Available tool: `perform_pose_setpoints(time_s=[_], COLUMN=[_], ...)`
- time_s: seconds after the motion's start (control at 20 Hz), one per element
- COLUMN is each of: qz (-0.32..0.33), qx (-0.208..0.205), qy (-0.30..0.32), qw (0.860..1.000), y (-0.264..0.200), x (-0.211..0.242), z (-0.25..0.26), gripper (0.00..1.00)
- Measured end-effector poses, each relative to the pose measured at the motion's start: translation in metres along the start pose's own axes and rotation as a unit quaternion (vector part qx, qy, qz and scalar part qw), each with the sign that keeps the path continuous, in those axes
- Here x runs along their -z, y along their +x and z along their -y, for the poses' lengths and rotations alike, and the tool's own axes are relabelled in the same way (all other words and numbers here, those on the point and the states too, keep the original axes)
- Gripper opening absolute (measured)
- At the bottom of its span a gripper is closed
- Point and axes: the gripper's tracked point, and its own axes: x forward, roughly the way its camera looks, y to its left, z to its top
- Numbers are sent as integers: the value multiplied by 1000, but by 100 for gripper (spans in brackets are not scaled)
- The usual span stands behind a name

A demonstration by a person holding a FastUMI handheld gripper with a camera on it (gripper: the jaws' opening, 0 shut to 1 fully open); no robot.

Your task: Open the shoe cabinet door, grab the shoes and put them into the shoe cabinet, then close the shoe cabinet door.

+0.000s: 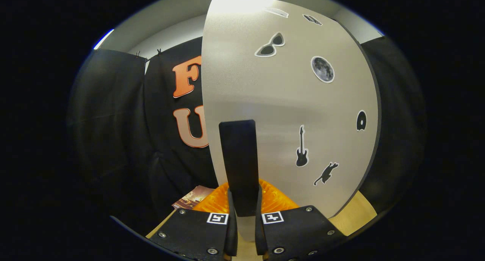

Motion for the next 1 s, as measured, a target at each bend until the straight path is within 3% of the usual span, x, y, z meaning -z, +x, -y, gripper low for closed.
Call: perform_pose_setpoints(time_s=[0.75, 1.0], qz=[-1, 8], qx=[-23, -12], qy=[2, 6], qw=[1000, 1000], y=[-65, -83], x=[6, 8], z=[38, 58], gripper=[18, 18])
